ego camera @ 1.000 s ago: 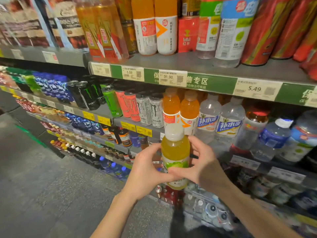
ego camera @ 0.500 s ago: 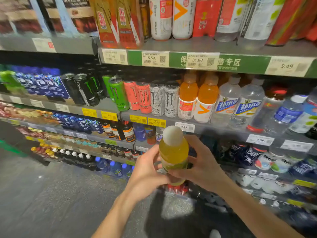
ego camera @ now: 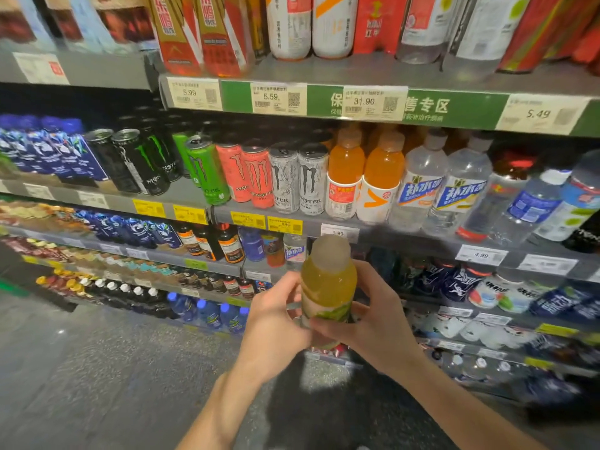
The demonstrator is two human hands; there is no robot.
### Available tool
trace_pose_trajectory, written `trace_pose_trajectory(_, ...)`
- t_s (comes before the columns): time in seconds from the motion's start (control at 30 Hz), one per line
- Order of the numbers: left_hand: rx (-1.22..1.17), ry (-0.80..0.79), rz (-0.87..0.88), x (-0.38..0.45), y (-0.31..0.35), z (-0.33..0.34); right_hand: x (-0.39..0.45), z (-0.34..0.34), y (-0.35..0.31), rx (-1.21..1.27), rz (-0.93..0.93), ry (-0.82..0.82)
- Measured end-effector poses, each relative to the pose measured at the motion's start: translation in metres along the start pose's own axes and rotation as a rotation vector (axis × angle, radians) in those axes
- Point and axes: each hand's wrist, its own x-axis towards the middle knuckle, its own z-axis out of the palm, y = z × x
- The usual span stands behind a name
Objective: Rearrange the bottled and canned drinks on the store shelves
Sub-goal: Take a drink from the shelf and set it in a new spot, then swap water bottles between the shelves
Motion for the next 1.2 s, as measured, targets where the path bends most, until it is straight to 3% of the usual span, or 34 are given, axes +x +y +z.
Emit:
trace_pose_trajectory(0.47, -0.008, -0.151, 0.0, 0.03, -0.017, 0.071, 0.003, -0.053, 0.055, -0.04, 0.065, 0.103)
trace_pose_trajectory(0.57, 0.121, -0.205, 0.102, 0.034, -0.036, 0.092, -0.001, -0.062, 0.076, -0.03, 0.063, 0.144)
trace_pose_trajectory(0.63, 0.167, -0.182, 0.131, 0.037, -0.047, 0.107, -0.003, -0.065, 0.093, -0.038, 0.058, 0.168)
trace_pose_trajectory(0.87, -0.077, -0.107, 0.153, 0.058, -0.1, 0.159, -0.001, -0.085, 0.164, -0.061, -0.025, 0.174)
trace_pose_trajectory(1.2, -0.089, -0.048, 0.291, 0.076, -0.172, 0.254, -0.002, -0.127, 0.255, -0.061, -0.08, 0.207)
